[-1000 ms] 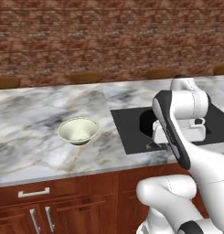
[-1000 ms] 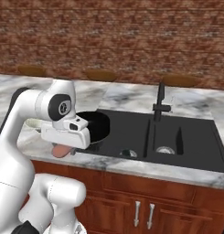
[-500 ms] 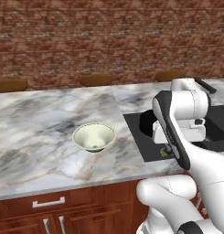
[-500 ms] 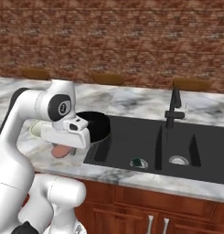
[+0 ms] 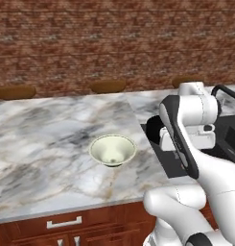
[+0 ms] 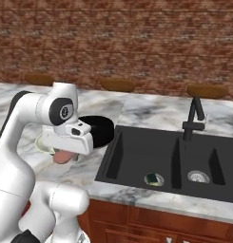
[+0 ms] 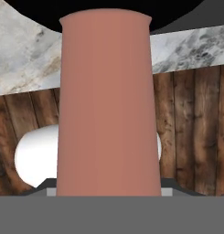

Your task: Pick the saucepan and bowl and place them in the sink. Then turn on the water.

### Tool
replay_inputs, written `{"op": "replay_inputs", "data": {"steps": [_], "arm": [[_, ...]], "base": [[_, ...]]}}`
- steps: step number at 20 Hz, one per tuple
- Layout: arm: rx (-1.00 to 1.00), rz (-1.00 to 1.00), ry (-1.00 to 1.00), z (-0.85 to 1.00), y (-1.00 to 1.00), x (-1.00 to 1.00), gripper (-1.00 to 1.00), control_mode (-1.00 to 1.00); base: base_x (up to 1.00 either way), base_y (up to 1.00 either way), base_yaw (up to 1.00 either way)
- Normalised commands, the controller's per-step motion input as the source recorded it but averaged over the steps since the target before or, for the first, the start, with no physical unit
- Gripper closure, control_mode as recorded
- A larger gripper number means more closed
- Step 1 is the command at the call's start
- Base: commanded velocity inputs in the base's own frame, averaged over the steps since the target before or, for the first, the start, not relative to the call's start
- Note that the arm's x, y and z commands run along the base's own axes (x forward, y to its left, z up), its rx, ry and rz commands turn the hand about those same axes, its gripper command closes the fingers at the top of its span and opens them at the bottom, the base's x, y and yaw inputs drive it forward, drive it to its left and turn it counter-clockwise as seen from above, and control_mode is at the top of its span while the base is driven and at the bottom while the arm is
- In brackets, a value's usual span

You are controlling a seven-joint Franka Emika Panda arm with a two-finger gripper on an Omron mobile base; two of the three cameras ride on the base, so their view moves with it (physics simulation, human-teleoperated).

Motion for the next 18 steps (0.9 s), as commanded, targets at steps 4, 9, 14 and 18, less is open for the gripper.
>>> {"op": "replay_inputs", "data": {"steps": [4,9,14,18], "arm": [[0.0,0.0,0.0,0.0,0.0,0.0,1.0,1.0],[0.0,0.0,0.0,0.0,0.0,0.0,1.0,1.0],[0.0,0.0,0.0,0.0,0.0,0.0,1.0,1.0],[0.0,0.0,0.0,0.0,0.0,0.0,1.0,1.0]], "base": [[0.4,0.11,0.0],[0.42,0.08,0.0],[0.24,0.11,0.0],[0.0,0.01,0.0]]}}
